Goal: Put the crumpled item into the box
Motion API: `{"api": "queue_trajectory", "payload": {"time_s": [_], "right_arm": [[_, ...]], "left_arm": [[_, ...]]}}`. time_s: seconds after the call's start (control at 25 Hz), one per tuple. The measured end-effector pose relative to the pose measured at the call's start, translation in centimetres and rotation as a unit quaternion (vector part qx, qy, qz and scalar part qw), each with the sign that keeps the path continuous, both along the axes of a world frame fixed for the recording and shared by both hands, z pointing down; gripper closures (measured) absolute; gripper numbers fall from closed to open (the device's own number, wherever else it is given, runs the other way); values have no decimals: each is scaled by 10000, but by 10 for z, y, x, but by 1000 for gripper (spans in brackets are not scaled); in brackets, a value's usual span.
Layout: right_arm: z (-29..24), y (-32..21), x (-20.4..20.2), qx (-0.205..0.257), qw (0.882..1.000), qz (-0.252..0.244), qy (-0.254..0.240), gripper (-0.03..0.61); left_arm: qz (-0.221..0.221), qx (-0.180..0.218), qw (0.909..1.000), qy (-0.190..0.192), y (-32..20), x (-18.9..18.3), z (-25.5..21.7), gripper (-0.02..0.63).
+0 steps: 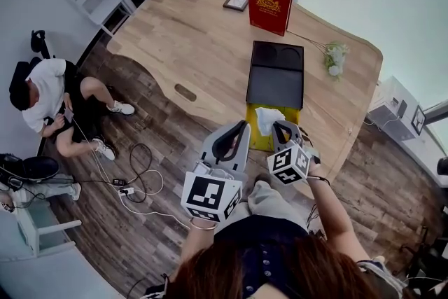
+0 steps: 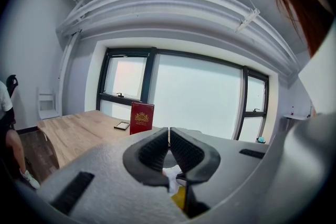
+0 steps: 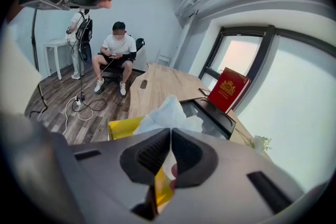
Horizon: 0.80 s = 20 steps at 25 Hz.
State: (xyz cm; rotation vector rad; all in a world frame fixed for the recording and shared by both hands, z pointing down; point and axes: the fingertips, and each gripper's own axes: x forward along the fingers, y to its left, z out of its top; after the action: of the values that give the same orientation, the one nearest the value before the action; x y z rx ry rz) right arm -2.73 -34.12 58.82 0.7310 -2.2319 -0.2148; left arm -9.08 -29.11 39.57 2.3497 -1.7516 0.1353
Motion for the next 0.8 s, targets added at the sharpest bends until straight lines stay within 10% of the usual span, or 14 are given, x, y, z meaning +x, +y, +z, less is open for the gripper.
{"api": "queue_trajectory", "payload": {"time_s": [0.8], "right_arm": [[75, -6, 3, -553, 9951, -281, 767, 549]], "left_arm": [[-205, -243, 9994, -102, 4, -9, 13, 581]]}}
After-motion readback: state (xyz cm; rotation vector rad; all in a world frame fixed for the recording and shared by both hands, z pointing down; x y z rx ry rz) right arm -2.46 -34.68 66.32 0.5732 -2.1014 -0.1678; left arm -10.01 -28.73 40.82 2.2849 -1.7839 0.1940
